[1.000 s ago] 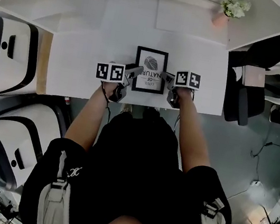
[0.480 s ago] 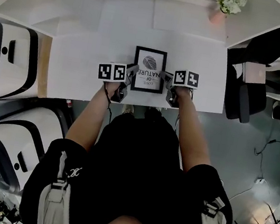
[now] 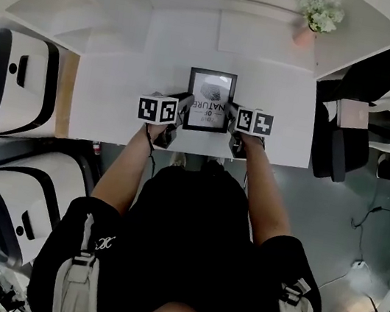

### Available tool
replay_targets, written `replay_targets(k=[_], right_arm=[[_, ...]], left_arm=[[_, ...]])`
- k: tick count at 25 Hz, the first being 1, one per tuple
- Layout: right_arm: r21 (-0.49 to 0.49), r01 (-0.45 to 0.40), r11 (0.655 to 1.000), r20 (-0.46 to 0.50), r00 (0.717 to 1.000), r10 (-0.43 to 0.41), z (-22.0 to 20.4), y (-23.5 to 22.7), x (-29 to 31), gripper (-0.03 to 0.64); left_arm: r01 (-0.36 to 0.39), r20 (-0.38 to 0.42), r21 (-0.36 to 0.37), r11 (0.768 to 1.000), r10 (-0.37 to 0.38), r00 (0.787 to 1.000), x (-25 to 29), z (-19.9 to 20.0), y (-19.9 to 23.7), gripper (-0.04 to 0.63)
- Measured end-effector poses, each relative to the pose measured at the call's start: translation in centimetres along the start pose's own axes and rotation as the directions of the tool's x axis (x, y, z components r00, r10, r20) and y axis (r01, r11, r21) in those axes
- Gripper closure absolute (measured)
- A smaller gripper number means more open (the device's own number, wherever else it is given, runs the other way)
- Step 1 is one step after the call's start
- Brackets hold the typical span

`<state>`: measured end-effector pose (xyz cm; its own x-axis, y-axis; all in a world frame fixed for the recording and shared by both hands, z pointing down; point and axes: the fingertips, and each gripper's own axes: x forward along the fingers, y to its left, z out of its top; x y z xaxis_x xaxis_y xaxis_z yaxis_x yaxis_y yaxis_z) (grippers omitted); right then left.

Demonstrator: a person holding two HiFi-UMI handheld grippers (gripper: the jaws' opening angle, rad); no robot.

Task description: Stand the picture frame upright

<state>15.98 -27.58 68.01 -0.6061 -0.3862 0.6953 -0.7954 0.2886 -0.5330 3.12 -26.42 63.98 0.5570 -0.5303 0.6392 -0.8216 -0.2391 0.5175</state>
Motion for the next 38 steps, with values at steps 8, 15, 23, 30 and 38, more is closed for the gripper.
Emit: replay_targets(k=[8, 15, 23, 30, 38], right_arm=[[-0.262, 0.090, 0.961, 0.201, 0.979, -0.037, 5.6, 4.2, -2.9, 0.546], [-0.413, 0.142, 0.900, 0.361, 0.932, 0.019, 9.3, 9.2, -5.2, 0.546], [-0.522, 0.077, 0.850, 0.391, 0.907, 0.158, 10.8, 15.6, -4.6, 0.546], [-0.617, 0.004, 0.787, 0.355, 0.894, 0.274, 10.5, 20.7, -3.2, 0.546], [-0.657, -0.077, 0.750, 0.303, 0.884, 0.356, 9.7, 22.7, -2.9, 0.546]], left_arm=[[-0.034, 0.164, 0.070, 0.997, 0.023, 0.986, -3.2, 3.8, -0.6, 0.500], [-0.099, 0.329, 0.120, 0.988, 0.055, 0.943, -7.7, 6.9, -1.2, 0.500], [-0.254, 0.484, 0.130, 0.958, 0.162, 0.860, -14.2, 8.5, 0.3, 0.502], [-0.354, 0.546, 0.063, 0.933, 0.265, 0.795, -18.8, 7.7, 2.6, 0.502], [-0.443, 0.568, 0.026, 0.896, 0.351, 0.744, -21.0, 6.6, 2.6, 0.502]])
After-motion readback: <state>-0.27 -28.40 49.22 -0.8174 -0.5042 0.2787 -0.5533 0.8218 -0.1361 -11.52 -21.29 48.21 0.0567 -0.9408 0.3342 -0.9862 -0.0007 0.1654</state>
